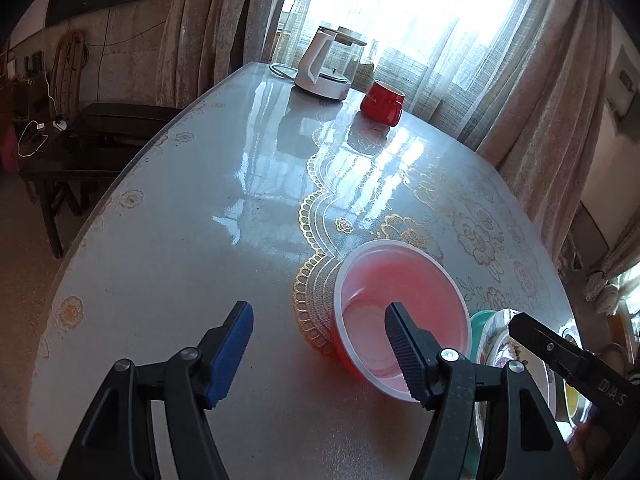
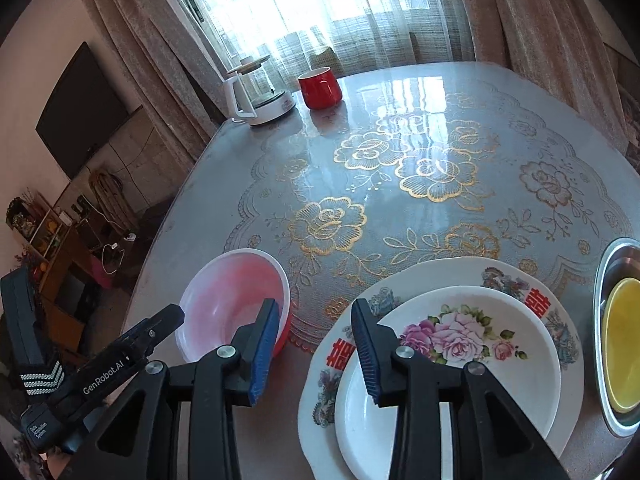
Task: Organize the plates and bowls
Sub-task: 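Move both grippers to the pink-red plastic bowl rim, then close both grippers on the pink-red bowl rim and lift it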
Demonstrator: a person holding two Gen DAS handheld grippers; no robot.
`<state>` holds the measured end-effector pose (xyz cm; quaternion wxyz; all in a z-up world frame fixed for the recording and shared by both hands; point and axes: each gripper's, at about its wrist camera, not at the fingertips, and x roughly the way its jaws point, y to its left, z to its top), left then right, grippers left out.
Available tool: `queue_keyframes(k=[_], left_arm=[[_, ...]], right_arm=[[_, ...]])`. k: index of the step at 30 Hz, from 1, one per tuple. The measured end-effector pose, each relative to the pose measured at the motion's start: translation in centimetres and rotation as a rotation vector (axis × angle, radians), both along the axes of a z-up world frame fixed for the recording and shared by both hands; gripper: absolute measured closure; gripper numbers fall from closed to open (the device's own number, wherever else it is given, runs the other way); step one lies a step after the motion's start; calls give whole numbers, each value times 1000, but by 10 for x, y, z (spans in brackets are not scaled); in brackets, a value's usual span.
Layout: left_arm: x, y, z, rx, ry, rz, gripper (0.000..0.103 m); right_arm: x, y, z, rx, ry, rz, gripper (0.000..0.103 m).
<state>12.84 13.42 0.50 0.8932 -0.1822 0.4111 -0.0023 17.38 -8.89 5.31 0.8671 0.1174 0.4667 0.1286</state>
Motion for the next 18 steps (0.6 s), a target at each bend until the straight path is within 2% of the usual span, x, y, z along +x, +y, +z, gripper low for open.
queue_keyframes(k=[5, 13, 18], left_arm=[[0, 0, -6, -42, -1, -32, 36], [2, -5, -10, -37, 7, -67, 44], [4, -8, -15, -24, 26, -80, 57]], right_arm=[[11, 18, -11, -32, 24, 37, 65], [25, 35, -23, -54, 48, 70, 65], [31, 45, -32, -65, 64, 98, 65]])
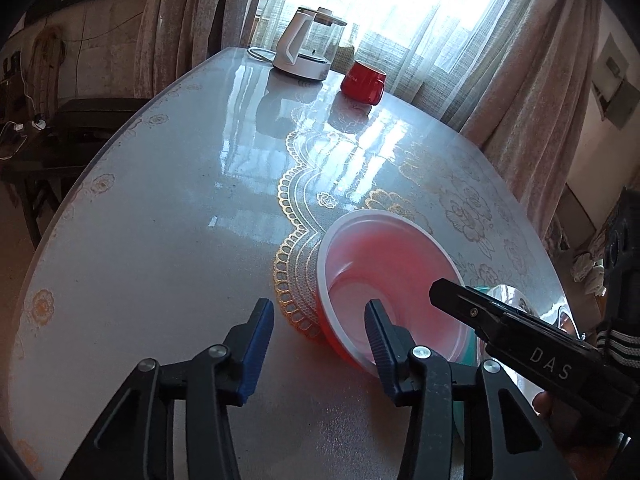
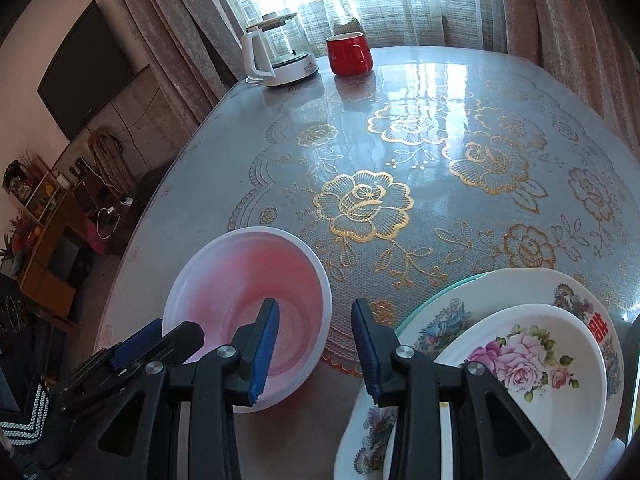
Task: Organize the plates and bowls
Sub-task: 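Close both grippers on the pink-red bowl rim and lift it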
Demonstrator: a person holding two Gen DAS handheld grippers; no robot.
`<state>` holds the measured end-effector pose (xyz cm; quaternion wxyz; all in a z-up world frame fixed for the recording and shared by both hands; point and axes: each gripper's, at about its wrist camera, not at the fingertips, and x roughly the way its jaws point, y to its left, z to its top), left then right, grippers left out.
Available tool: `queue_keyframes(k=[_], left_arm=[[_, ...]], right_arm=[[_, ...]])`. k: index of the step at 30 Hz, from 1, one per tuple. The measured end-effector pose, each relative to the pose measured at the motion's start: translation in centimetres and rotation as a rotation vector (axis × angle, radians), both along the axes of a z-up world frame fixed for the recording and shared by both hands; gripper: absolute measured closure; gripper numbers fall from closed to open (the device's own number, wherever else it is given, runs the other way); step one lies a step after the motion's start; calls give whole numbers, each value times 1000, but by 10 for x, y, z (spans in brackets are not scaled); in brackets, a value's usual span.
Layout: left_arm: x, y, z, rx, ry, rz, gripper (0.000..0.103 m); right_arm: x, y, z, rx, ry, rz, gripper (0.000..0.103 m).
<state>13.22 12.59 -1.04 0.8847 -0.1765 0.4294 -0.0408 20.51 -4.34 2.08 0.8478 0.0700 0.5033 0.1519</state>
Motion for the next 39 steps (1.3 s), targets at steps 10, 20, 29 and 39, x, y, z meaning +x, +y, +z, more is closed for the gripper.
queue_keyframes(k=[10, 20, 29, 39], left_arm=[[-1, -7, -4, 53, -5, -12, 82], [-11, -18, 10, 91, -58, -24, 85], [-16, -46, 27, 126, -102, -87, 85], [-23, -84, 36, 152, -129, -178, 85]], right_arm=[[-8, 13, -6, 12, 0, 57, 87], [-25, 0, 14, 31, -48, 35, 88], [-41, -30, 30, 78, -73, -33, 88], [-69, -69, 42, 91, -105, -110, 88]])
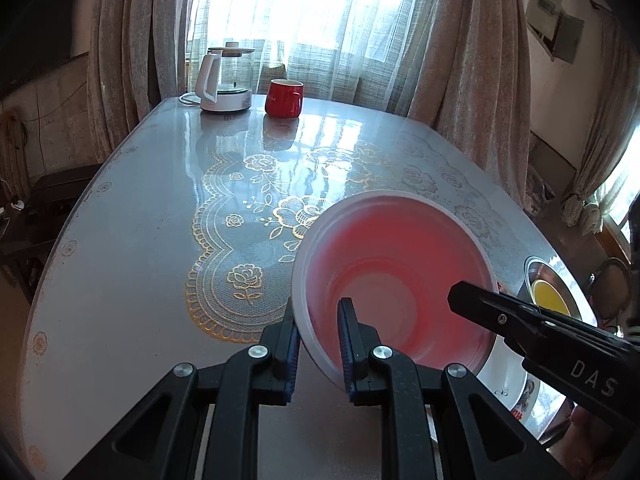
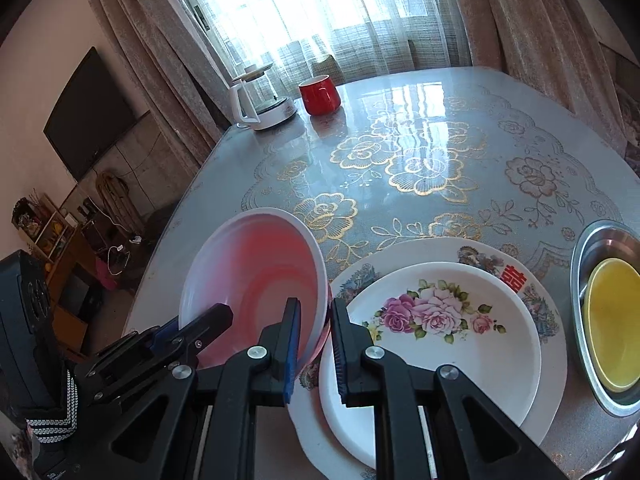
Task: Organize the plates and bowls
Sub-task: 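Close both grippers on the pink-red bowl rim and lift it, then carry the pink-red bowl with both grippers and lower it into the yellow bowl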
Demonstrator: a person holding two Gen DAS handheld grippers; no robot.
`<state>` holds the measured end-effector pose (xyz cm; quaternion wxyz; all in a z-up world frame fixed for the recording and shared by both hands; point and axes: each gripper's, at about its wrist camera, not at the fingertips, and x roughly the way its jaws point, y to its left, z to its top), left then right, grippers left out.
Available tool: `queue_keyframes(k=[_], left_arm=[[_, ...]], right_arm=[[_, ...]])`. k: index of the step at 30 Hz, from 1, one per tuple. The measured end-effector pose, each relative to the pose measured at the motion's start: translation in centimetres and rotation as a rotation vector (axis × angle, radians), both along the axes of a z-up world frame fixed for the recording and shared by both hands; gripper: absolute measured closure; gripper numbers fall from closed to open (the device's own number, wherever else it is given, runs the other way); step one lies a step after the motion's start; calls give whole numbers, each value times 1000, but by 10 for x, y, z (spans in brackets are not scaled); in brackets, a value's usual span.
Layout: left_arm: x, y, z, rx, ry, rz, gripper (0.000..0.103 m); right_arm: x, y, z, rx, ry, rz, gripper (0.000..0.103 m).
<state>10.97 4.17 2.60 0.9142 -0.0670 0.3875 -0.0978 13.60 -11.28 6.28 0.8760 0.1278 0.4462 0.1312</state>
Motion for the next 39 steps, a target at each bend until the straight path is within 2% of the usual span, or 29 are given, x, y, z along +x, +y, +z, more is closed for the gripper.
queue_keyframes(k=[17, 39], left_arm=[[-2, -76, 19, 48, -43, -167, 85], [0, -229, 39, 73, -83, -430, 85]], right_arm=[[-31, -70, 13, 26, -32, -157, 88], [-83, -205, 27, 78, -81, -487, 88]])
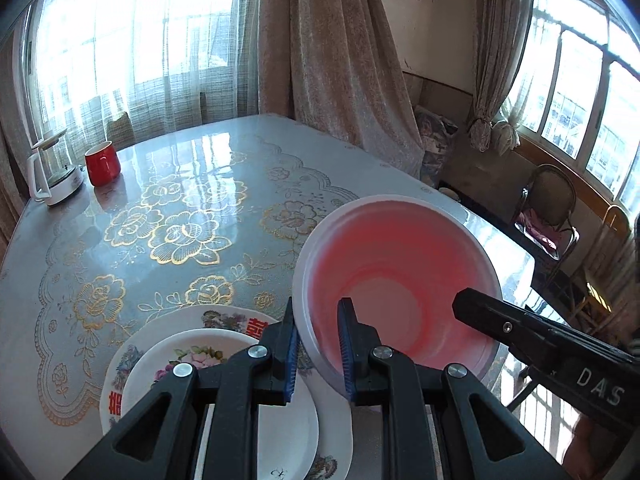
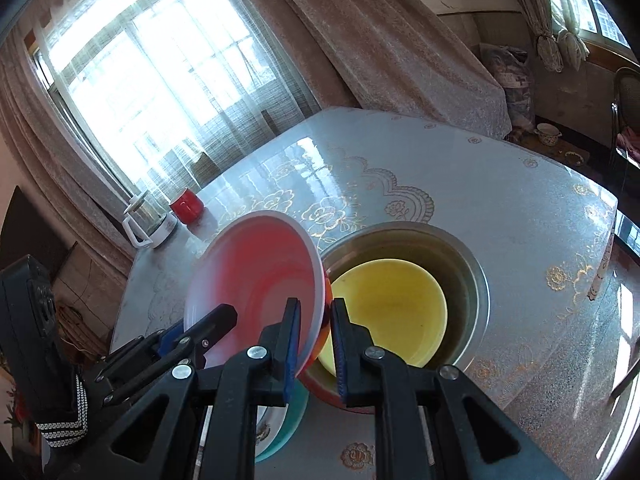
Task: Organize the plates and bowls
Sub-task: 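Carry the pink-red bowl with both grippers and lower it into the yellow bowl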
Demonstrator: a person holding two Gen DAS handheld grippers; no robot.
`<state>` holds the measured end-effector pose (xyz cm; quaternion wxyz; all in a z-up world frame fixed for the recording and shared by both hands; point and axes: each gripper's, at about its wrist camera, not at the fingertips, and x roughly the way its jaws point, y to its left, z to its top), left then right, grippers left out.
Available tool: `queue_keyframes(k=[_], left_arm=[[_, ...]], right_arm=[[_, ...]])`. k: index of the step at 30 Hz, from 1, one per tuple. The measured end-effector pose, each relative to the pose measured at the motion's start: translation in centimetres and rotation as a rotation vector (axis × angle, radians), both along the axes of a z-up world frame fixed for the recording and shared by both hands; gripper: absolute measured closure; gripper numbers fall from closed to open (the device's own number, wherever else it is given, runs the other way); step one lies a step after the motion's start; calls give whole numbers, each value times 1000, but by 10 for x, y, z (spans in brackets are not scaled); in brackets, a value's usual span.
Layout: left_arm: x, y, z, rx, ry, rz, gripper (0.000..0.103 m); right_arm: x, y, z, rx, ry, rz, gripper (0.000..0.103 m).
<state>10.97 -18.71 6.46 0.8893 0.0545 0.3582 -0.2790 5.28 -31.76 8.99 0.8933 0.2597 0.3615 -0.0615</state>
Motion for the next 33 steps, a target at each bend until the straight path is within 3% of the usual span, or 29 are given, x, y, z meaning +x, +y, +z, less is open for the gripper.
queue_keyframes(k=[15, 30, 33], left_arm=[[15, -49, -28, 120, 58, -44, 85], [17, -82, -55, 271, 68, -87, 84], [22, -86, -57, 273, 84, -76, 83]], right_arm=[[-9, -33, -33, 83, 74, -93, 87], [-5, -46, -53, 79, 169, -140, 85], [0, -47, -54, 73, 177, -132, 80]])
